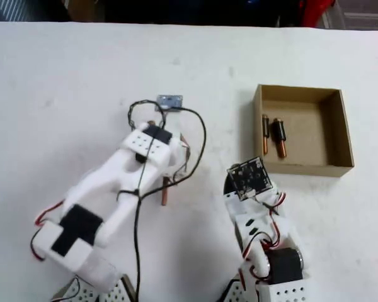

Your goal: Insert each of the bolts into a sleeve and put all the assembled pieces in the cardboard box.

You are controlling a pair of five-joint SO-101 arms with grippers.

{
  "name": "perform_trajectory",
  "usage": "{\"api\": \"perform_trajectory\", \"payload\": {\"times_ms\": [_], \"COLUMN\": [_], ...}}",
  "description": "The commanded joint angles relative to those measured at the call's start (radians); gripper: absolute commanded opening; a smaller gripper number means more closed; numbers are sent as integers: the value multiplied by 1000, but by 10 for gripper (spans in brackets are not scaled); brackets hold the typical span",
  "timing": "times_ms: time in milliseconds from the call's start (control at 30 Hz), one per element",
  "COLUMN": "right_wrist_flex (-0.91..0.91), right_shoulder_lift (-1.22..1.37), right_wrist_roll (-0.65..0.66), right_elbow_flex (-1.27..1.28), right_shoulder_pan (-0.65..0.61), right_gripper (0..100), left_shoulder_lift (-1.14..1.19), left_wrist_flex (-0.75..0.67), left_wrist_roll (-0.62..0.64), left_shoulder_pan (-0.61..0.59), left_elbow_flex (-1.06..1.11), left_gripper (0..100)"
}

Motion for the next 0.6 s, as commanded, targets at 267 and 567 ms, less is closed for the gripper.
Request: {"api": "perform_trajectory", "payload": {"times_ms": [267, 567], "right_wrist_flex": [-159, -272], "right_shoulder_lift": [-10, -10], "right_wrist_roll": [2, -117], "right_elbow_flex": [101, 110], "right_shoulder_pan": [-64, -82], "right_gripper": [17, 17], "left_shoulder_lift": [-297, -456], "left_wrist_flex": [249, 361], "left_wrist_roll": [-203, -270], "left_shoulder_pan": [19, 16], "left_elbow_flex": [-17, -17], "left_gripper": [31, 31]}}
